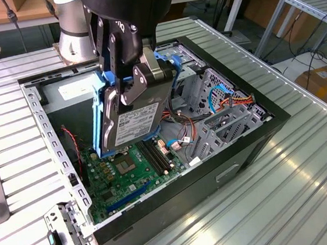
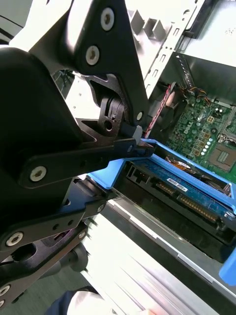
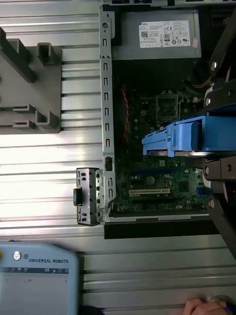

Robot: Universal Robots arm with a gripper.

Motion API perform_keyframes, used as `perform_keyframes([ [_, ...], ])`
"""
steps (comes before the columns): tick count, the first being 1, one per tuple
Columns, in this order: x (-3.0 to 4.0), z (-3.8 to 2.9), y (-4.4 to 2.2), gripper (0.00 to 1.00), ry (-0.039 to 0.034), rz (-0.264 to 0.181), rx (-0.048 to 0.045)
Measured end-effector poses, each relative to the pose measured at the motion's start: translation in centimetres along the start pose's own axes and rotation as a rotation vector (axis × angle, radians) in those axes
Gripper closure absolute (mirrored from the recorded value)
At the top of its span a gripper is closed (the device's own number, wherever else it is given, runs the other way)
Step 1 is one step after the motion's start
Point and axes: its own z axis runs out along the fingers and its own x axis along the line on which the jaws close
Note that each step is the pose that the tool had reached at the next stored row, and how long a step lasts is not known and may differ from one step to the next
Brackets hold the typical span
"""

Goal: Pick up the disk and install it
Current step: 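Insert the disk into the insertion slot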

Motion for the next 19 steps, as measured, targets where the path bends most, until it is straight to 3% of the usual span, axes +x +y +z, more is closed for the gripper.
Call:
perform_keyframes([
  [19,0.94,0.00,-1.15,0.63,0.0000,0.000,0.0000],
])
